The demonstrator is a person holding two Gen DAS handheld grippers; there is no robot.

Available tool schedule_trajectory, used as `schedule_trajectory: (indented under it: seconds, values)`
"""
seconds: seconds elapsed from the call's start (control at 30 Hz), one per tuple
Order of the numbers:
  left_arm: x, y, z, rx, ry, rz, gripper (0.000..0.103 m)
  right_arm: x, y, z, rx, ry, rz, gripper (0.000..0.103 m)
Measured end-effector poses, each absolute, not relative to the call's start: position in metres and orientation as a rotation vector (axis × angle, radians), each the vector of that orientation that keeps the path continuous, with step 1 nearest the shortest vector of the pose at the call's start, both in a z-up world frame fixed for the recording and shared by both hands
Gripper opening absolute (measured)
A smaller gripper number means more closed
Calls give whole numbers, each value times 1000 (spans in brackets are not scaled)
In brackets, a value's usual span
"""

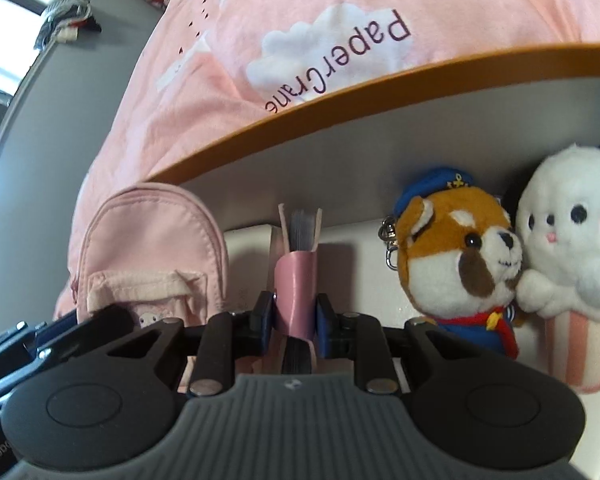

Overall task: Organize objects
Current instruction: 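Lower the pink case into the orange box and open the right gripper, then lower the pink backpack into the orange box and open the left gripper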

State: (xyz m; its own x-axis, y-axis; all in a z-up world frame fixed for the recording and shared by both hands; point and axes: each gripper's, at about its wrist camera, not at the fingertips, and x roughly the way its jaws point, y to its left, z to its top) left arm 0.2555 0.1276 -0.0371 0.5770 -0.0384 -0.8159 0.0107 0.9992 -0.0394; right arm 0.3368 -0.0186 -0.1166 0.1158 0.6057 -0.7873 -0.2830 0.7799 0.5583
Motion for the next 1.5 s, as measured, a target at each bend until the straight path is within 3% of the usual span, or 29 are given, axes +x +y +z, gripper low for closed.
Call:
schedule_trajectory:
  seconds: [0.1,0.27,0.33,0.57,0.7,0.83,0.9,1.03,1.13,1.33,1.5]
  values:
    - [254,129,-39,-34,956,-30,20,332,-17,-110,183,1279,675,30]
    - [253,130,-38,-40,956,-34,20,327,-6,-104,-49,1239,787,49]
    - [253,130,-38,-40,957,-39,20,325,-2,-103,-138,1224,848,50]
    - [253,130,-38,-37,960,-45,21,304,6,-103,-468,1158,1013,67]
    - [253,129,-40,-28,965,-48,21,285,13,-108,-685,1062,1039,64]
    - [255,127,-41,-26,972,-50,21,277,16,-111,-785,984,1050,48]
    - [256,128,-42,-33,976,-50,21,279,16,-110,-778,972,1054,47]
    - [259,130,-42,-67,980,-61,21,278,13,-108,-782,964,1058,48]
    - [262,130,-42,-126,986,-91,21,275,1,-96,-772,937,1031,62]
    - [277,121,-52,-230,1002,-127,21,259,-42,-62,-729,815,964,65]
    - [293,117,-73,-322,1050,-119,21,253,-68,-58,-670,821,915,67]
